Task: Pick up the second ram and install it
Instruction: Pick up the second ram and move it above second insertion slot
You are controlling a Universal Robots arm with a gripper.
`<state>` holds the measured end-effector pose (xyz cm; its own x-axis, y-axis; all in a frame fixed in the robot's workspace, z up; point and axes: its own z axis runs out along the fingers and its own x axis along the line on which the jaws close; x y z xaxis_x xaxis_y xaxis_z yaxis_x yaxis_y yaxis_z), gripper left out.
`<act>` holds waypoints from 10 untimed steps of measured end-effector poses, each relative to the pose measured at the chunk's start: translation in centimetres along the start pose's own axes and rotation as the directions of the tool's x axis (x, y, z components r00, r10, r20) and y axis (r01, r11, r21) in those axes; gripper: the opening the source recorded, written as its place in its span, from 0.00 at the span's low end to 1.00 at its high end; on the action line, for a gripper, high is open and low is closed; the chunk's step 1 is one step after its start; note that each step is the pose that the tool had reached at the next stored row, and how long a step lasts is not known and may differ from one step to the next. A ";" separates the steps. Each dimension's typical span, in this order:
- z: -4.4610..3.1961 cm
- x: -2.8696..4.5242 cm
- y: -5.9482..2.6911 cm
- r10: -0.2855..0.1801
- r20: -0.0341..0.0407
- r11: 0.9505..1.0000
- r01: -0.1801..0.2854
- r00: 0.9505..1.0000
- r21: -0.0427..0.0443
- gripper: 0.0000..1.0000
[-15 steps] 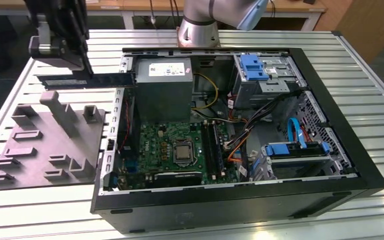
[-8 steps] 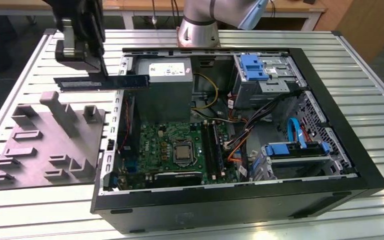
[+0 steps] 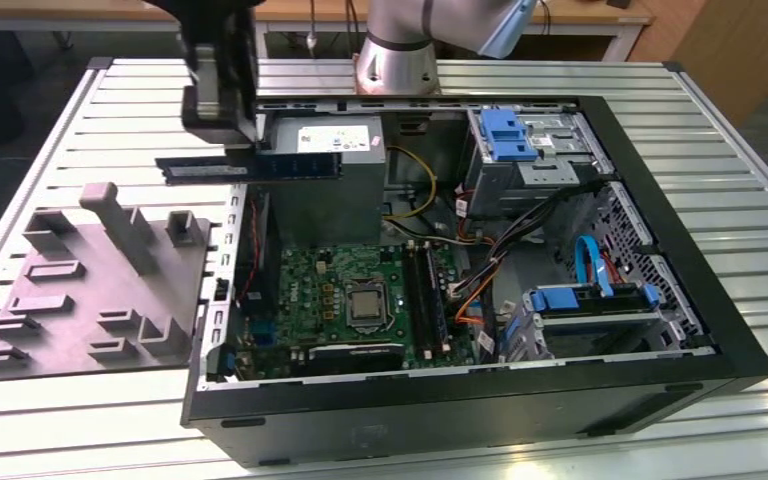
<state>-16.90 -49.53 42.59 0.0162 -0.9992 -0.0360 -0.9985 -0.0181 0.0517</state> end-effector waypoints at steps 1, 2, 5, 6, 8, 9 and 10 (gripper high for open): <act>0.04 0.01 -0.43 0.000 0.000 1.000 0.000 1.000 0.000 0.11; 0.07 0.02 -0.82 0.000 0.000 1.000 0.000 1.000 -0.001 0.11; 0.21 0.04 -1.98 0.000 0.000 1.000 0.000 1.000 -0.003 0.11; 0.26 0.05 -2.33 0.000 0.000 1.000 0.000 1.000 -0.003 0.11; 0.36 0.07 -2.95 0.000 0.000 1.000 0.000 1.000 -0.003 0.11; 0.37 0.07 -3.07 0.000 0.000 1.000 0.000 1.000 -0.004 0.11; 0.37 0.07 -3.07 0.000 0.000 1.000 0.000 1.000 -0.004 0.11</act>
<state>-13.86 -49.53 42.06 0.0163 -0.9992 -0.0362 -0.9983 -0.0183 0.0552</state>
